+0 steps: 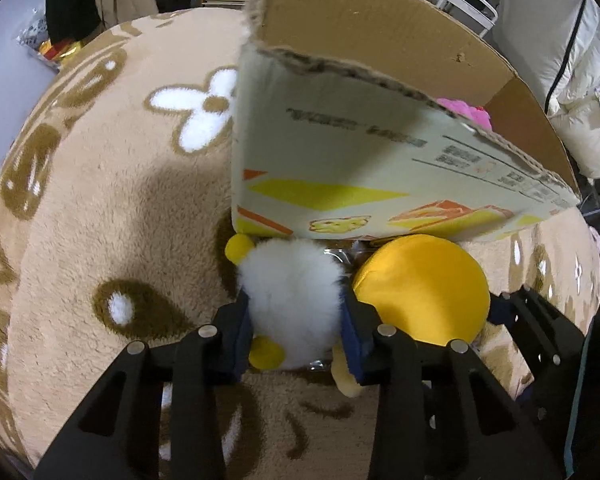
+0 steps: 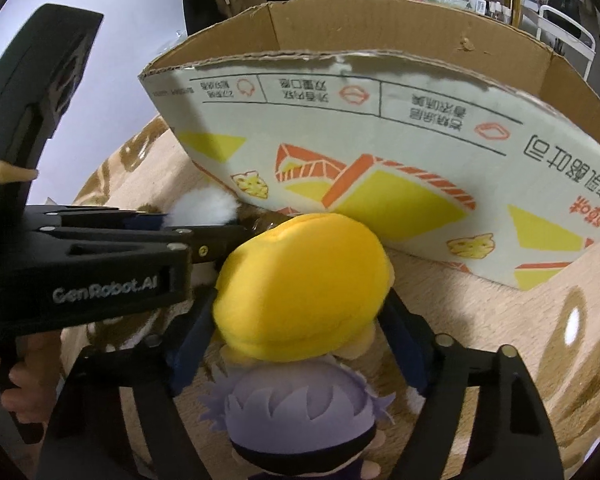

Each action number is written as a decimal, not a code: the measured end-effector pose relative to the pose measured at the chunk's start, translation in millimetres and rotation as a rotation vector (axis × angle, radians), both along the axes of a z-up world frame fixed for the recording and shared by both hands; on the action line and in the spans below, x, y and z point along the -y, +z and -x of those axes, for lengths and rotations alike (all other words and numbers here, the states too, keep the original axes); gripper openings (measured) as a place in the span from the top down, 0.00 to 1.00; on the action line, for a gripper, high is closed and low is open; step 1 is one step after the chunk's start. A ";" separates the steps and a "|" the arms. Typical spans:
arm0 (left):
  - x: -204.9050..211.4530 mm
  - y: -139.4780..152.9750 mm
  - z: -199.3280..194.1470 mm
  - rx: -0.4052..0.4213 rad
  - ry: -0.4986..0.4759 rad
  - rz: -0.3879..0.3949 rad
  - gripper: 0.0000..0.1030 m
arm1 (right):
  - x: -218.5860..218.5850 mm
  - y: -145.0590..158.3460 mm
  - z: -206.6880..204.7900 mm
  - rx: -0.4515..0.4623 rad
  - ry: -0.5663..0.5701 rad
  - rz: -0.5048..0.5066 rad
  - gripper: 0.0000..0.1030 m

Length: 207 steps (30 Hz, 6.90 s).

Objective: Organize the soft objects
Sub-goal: 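Close the left tool on the white pom-pom toy while the right tool grasps the yellow bear plush, then lift the pom-pom toy with the left tool while the right tool carries the yellow plush over the box, then open the left tool to drop the pom-pom into the box while the right tool drops the yellow plush, then withdraw both tools toward the clear bag and the white-haired doll, then grasp the clear bag with purple toy with the left tool while the right tool grasps the white-haired doll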

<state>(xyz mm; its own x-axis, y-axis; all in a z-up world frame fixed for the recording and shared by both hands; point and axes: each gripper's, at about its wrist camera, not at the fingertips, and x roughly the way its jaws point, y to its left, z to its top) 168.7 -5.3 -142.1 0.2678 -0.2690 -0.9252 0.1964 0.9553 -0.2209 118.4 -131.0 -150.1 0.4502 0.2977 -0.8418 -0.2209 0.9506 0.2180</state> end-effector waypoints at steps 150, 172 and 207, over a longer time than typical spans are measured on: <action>40.9 111.9 9.7 0.563 0.032 -0.185 0.10 | 107.7 109.4 10.4 0.401 -0.274 -0.024 0.00; -2.2 125.7 90.5 0.464 0.060 -0.158 0.06 | 91.9 125.1 81.0 0.347 -0.269 -0.015 0.00; 14.4 33.8 29.6 0.088 0.012 -0.071 0.06 | 41.9 33.7 47.7 0.021 -0.127 0.030 0.00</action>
<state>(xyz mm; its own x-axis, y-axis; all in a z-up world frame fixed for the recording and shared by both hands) 139.2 -19.7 -108.3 0.3513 -0.1997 -0.9147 0.2001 0.9704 -0.1350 70.8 -172.9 -116.5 0.5003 0.2119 -0.8395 -0.1030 0.9773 0.1853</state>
